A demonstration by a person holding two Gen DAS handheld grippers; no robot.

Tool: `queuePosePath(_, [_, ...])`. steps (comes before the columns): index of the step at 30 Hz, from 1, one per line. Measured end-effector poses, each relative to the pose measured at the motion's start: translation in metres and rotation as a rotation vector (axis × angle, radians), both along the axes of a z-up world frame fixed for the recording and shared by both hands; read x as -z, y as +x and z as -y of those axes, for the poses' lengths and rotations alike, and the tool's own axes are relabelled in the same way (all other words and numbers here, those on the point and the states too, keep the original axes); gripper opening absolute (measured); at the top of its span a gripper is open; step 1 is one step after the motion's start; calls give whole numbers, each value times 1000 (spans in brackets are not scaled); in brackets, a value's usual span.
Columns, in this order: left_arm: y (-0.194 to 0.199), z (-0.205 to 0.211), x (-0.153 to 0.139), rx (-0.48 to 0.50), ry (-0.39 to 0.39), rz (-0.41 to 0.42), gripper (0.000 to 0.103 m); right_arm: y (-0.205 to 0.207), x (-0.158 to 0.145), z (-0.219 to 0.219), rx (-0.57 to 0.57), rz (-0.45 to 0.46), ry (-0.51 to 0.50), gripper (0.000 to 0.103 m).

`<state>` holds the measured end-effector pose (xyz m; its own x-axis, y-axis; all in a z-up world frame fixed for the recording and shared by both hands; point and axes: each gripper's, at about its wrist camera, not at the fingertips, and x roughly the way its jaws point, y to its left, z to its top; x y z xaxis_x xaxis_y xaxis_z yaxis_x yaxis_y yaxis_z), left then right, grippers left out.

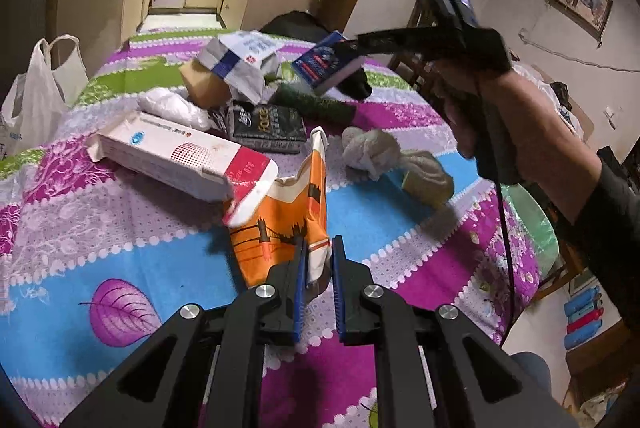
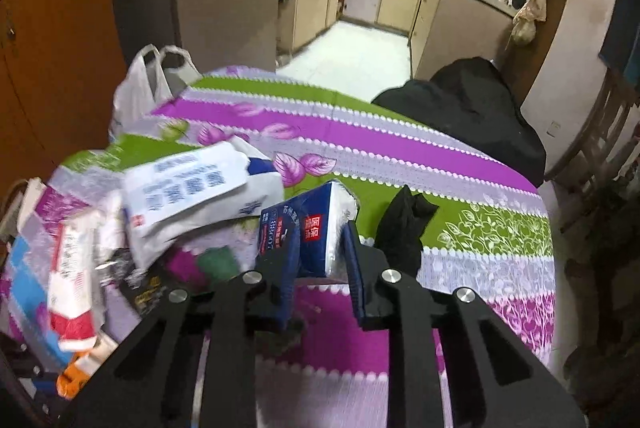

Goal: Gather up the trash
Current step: 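Carry the orange tube and blue box with both tools over the green bin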

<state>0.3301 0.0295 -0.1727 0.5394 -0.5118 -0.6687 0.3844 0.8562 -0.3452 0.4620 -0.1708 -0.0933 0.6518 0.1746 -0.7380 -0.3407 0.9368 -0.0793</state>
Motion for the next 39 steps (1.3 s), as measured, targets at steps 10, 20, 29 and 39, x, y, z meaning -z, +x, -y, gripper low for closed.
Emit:
queuePosePath(10, [-22, 3, -35, -2, -32, 61, 12, -72, -66, 44, 34, 138, 108, 21])
queuePosePath(20, [-38, 59, -87, 99, -81, 136, 12, -144, -101, 121, 136, 202, 72, 21])
queuePosePath(29, [-28, 190, -148, 303, -195, 181, 12, -221, -129, 240, 353, 202, -21, 21])
queuePosePath(39, [-29, 386, -155, 544, -267, 42, 12, -274, -107, 360, 567, 43, -72, 21])
